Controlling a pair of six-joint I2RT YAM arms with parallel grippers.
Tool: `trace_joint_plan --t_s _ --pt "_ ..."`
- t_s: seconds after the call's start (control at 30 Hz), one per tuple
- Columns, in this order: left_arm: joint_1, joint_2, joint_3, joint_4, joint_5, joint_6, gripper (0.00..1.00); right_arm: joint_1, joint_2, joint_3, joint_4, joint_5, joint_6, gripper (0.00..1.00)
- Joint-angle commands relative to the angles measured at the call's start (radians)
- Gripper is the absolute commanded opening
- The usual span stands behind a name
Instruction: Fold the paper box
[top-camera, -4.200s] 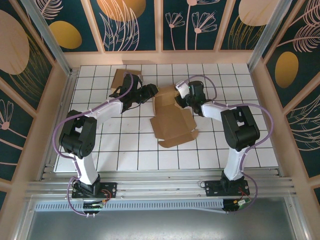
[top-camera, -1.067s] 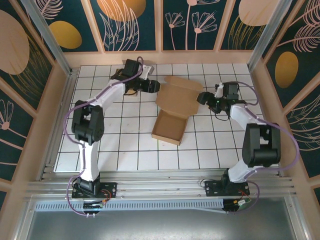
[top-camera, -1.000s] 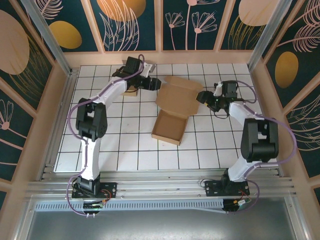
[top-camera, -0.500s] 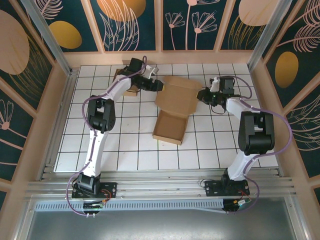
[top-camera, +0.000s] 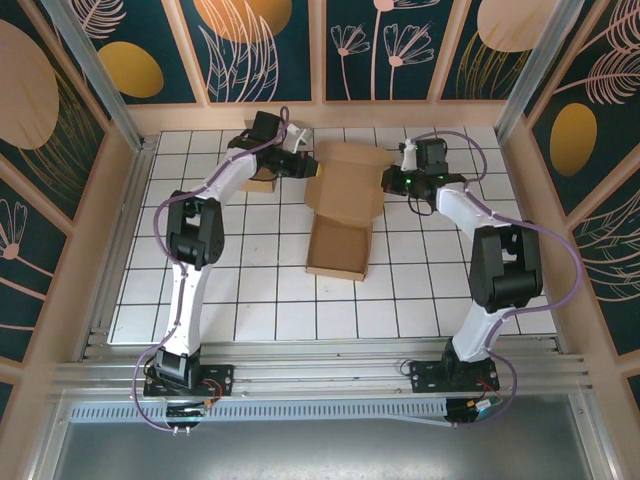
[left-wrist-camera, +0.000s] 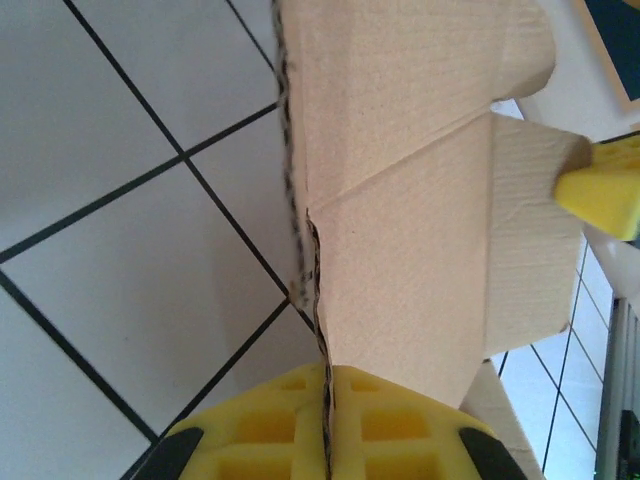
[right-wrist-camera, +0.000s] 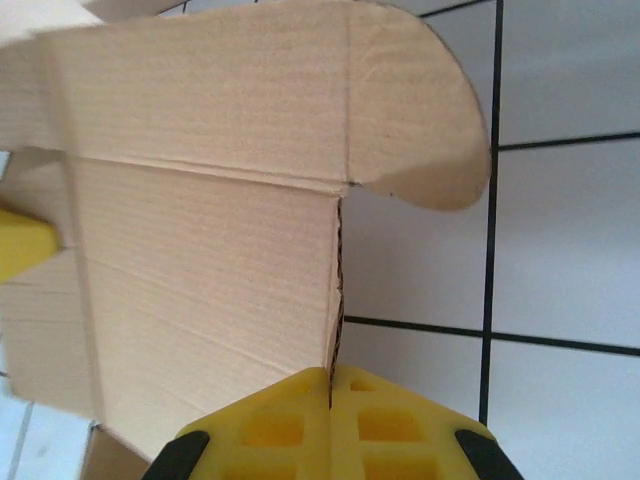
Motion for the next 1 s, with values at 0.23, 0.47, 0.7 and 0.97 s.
trace_joint_plan --t_s 0.23,0.47,0.7,0.97 --pt "-0.086 -0.350 -0.540 0.732 -0.249 0.060 0.09 0.174 -0.103 -0.046 0.287 0.456 -0.209 0.00" --pt "-0.112 -0.405 -0.830 1.220 -0.294 0.117 0.05 0.319 -0.215 -0.305 0.572 0.600 -0.324 0.28" --pt "-0.112 -0.433 -0.937 1.334 -0.265 0.365 0.00 0.303 -0.506 -0.317 0.284 0.466 -0.533 0.84" --pt "-0.112 -0.444 -0.953 1.323 -0.221 0.488 0.00 0.196 -0.354 -0.002 -0.153 0.101 -1.117 0.88"
